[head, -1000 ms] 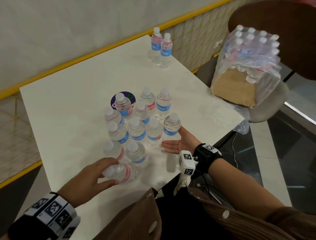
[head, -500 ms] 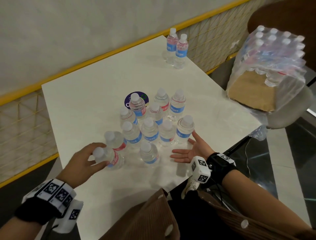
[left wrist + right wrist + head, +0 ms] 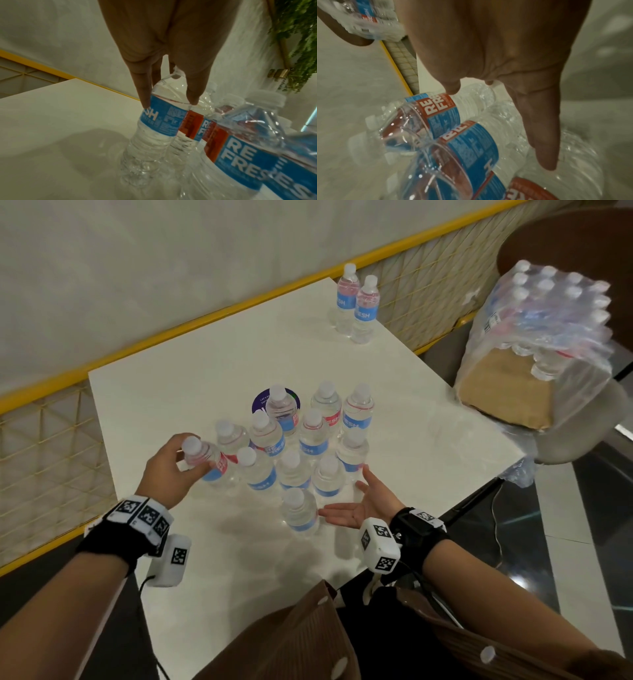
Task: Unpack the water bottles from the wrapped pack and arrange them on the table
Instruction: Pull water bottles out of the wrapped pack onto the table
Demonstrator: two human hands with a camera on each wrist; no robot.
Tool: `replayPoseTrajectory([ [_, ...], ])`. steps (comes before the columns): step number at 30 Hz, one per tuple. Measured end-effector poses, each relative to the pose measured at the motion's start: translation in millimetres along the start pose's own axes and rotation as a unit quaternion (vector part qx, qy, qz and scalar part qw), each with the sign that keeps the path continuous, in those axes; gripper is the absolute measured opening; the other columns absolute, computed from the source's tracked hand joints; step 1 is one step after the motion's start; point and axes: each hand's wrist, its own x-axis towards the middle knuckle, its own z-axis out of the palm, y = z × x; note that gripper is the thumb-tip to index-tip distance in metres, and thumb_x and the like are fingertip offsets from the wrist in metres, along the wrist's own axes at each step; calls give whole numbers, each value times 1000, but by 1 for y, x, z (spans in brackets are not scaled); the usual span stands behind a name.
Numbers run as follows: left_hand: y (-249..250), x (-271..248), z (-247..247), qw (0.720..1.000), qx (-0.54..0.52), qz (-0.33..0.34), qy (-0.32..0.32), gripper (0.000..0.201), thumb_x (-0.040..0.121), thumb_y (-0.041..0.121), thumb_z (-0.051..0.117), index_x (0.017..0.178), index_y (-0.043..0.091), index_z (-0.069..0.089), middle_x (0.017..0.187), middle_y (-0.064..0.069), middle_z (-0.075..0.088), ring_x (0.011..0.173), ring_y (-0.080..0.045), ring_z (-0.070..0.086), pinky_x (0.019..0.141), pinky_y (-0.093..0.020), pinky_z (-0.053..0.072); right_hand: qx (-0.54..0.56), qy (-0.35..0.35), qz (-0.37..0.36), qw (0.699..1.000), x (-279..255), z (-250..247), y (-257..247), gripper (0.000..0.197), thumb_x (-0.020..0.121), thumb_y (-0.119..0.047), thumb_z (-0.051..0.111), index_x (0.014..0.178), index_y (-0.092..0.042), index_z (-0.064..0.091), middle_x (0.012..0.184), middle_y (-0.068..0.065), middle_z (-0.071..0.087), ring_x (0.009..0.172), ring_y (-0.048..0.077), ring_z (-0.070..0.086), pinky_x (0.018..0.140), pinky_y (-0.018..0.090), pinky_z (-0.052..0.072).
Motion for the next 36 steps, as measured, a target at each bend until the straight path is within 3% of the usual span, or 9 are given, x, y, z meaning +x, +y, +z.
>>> replayPoseTrajectory([
  [2,-1,8,-1,1000,-12,-10,-1,45,79,13,75,92,47,47,109,2,58,99,-22,57,86,-31,44,-17,-6,21,1000,-3,8,3,85,89,-63,41,150,-22,-2,146,36,26,118,51,49,85,57,48],
  [6,-4,17,2,996,-55,-68,-36,42,75,37,75,101,55,46,116,3,57,99,-26,58,86,-45,51,-44,-18,51,998,-8,12,2,92,88,-67,36,149,-5,8,143,35,32,87,48,64,75,51,54],
  [11,1,22,24,977,-173,-119,-24,33,91,17,62,115,33,46,120,-1,51,107,-22,53,93,-50,51,-41,-23,54,997,-2,15,3,88,85,-68,40,149,-14,12,146,34,28,118,47,51,82,53,50],
  [19,-9,26,33,966,-196,-168,-25,56,88,24,66,132,35,34,131,3,45,119,-22,48,87,-45,51,-34,-20,21,999,9,3,-2,83,82,-70,45,147,-46,0,147,38,21,109,56,54,86,60,50],
  [22,-12,25,40,963,-207,-173,-23,68,85,21,69,137,34,27,138,0,41,121,-22,47,79,-42,53,-33,-17,18,999,3,7,-6,80,84,-70,44,147,-44,1,147,37,19,115,55,51,90,57,48],
  [25,-5,29,48,957,-233,-174,4,68,86,21,68,137,32,24,133,0,43,116,-23,50,81,-42,53,-59,-31,33,997,-1,23,-1,68,84,-72,38,135,-27,30,146,33,28,122,47,50,99,51,44],
  [29,3,31,57,955,-240,-174,2,68,87,21,66,138,31,22,126,2,45,114,-23,51,84,-44,50,-143,-83,45,985,3,30,5,79,81,-77,32,123,-15,55,124,23,61,101,34,66,92,43,51],
  [33,4,31,42,971,-181,-152,-27,90,79,10,70,146,29,14,133,0,41,121,-21,45,99,-42,41,-99,-28,31,994,4,15,-5,76,86,-71,37,147,-33,14,145,34,30,112,47,56,85,54,51],
  [36,20,27,25,990,-123,-57,49,88,73,12,65,148,24,19,151,-4,29,141,-18,28,117,-37,23,-58,13,2,998,2,-2,-14,81,86,-65,45,146,-46,-5,148,34,23,116,52,50,85,59,49],
])
